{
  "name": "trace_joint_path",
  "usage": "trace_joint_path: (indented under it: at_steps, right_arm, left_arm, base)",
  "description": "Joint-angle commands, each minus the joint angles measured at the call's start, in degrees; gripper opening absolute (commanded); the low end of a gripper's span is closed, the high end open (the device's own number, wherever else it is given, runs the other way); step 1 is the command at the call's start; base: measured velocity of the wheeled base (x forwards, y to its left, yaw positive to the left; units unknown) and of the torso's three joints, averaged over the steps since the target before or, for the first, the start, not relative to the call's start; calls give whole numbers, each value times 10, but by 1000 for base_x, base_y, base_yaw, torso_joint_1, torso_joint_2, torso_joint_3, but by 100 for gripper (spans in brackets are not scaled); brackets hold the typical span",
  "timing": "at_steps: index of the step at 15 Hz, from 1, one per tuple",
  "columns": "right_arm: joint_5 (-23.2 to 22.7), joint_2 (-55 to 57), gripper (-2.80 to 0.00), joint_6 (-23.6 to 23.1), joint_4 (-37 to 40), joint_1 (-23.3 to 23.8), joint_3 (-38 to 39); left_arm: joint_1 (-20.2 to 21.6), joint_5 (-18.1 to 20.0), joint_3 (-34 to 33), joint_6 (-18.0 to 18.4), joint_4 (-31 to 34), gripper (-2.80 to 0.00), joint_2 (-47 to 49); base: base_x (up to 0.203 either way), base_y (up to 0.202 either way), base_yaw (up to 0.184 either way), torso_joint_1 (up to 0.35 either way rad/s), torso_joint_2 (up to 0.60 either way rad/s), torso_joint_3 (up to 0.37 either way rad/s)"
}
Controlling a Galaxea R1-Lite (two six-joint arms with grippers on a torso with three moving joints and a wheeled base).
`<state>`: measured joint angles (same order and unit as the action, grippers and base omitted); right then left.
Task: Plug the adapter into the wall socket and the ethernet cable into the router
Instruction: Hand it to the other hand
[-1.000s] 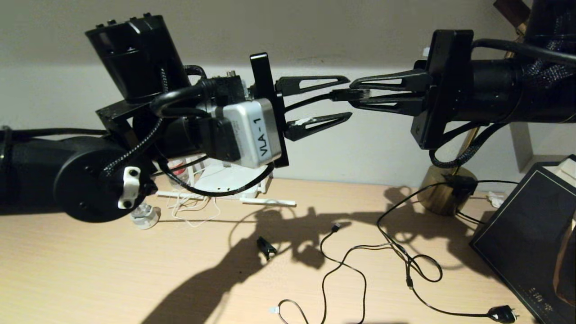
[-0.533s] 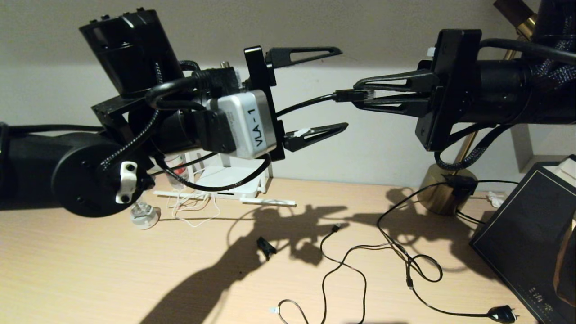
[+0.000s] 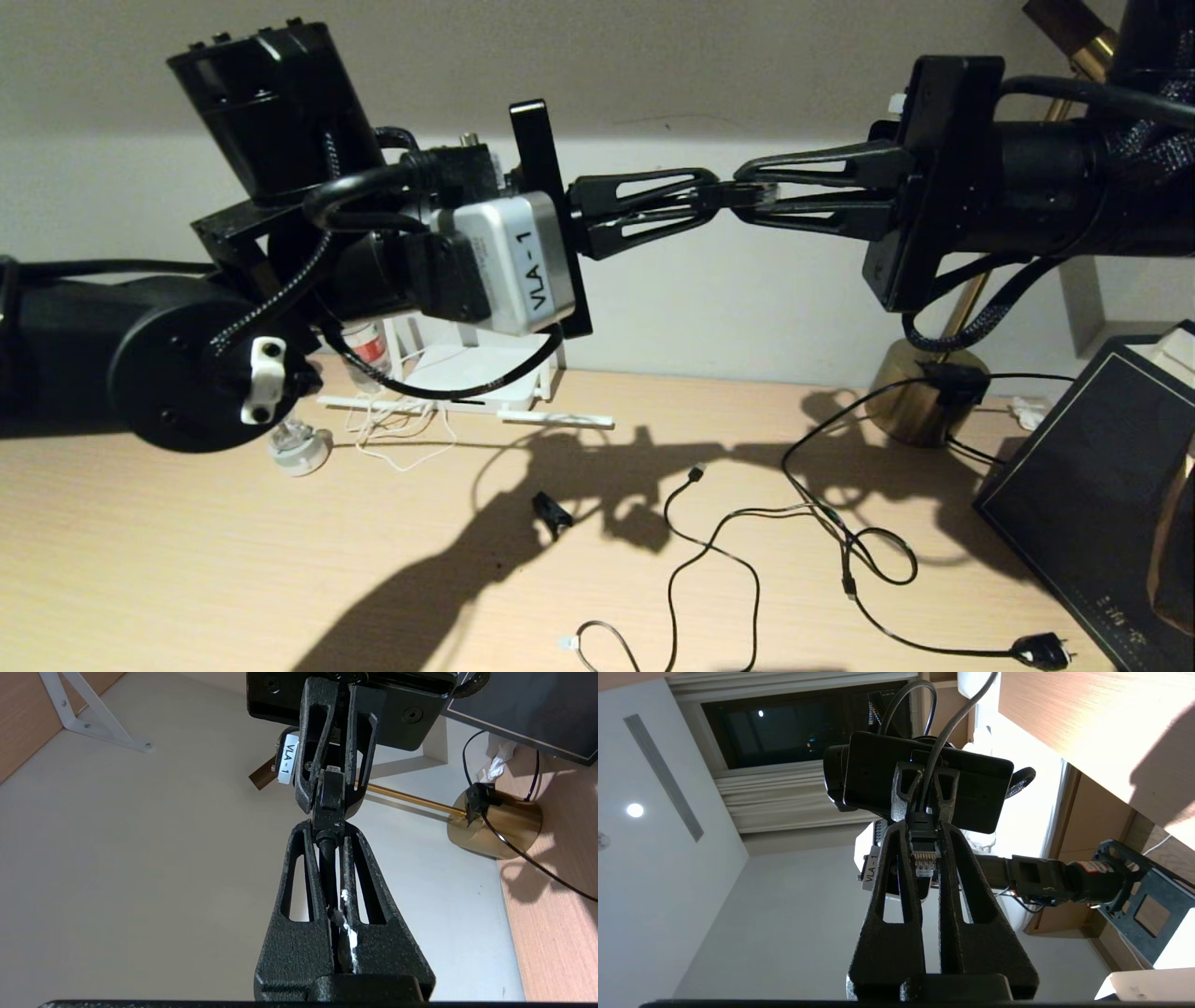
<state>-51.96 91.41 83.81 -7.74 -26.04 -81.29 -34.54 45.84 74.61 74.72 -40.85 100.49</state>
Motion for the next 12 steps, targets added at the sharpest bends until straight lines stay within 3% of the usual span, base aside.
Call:
trace_joint_path:
  at_steps: [1,7,8,10,12]
  right_arm:
    - [-3,1,-280,5,0,-1,0]
    - [-1,2,-280,4,0,-2,0]
    - [-1,2,0,5,0,-2,0]
    - [3,1,0,2,-1,-1,0]
    - [38,-14,0,-4,-1,5,4]
  left_arm:
    - [-1,2,-1,4,-4,-280,1]
    - [-1,2,-3,3,-4,-280,0]
    - [-1,2,-4,3,-4,-280,0]
    - [0,3,-11,3,-3,-280,-2]
    - [13,5,-55,-8,-3,-280,-23]
  base:
    - [0,0,0,0,0,0]
    - [0,0,0,0,0,0]
    - [0,0,0,0,0,0]
    - [0,0,0,0,0,0]
    - [0,0,0,0,0,0]
